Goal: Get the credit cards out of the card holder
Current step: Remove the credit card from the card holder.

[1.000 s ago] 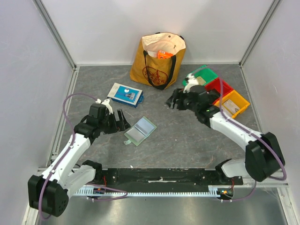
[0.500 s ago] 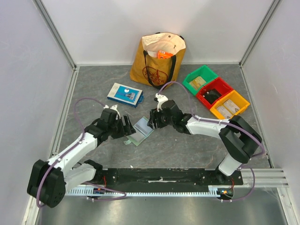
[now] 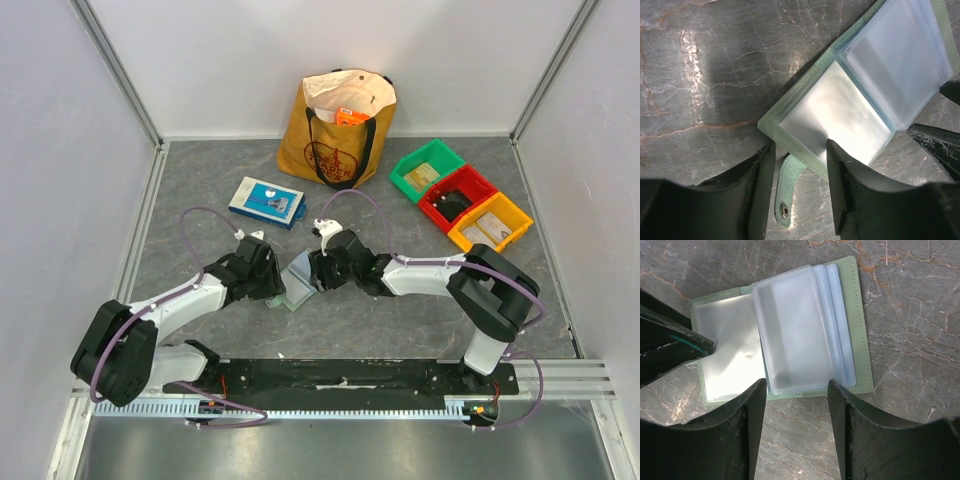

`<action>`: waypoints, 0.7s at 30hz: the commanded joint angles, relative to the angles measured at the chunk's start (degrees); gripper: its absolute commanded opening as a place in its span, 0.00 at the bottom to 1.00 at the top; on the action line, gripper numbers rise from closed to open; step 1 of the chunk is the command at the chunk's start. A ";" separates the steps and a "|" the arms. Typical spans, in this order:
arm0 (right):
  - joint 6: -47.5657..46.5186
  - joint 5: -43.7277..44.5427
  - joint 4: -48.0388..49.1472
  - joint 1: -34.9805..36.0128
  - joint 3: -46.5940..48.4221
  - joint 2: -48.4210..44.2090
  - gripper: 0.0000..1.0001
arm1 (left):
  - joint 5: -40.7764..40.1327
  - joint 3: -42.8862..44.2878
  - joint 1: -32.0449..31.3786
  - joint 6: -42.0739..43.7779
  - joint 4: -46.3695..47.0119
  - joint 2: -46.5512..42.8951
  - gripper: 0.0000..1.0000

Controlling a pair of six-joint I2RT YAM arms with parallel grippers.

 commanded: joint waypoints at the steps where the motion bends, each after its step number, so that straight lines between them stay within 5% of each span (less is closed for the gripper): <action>1: -1.15 3.13 1.71 0.61 1.57 0.45 0.59 | -2.68 -0.51 -1.29 -1.29 2.49 1.81 0.48; 10: -1.59 5.50 0.48 2.11 1.66 0.62 0.58 | -3.03 -1.04 -3.05 -1.11 3.28 1.90 0.26; 21: -2.38 6.19 1.62 2.28 0.87 -1.65 0.56 | -3.21 -1.74 -4.10 -0.59 3.90 2.25 0.18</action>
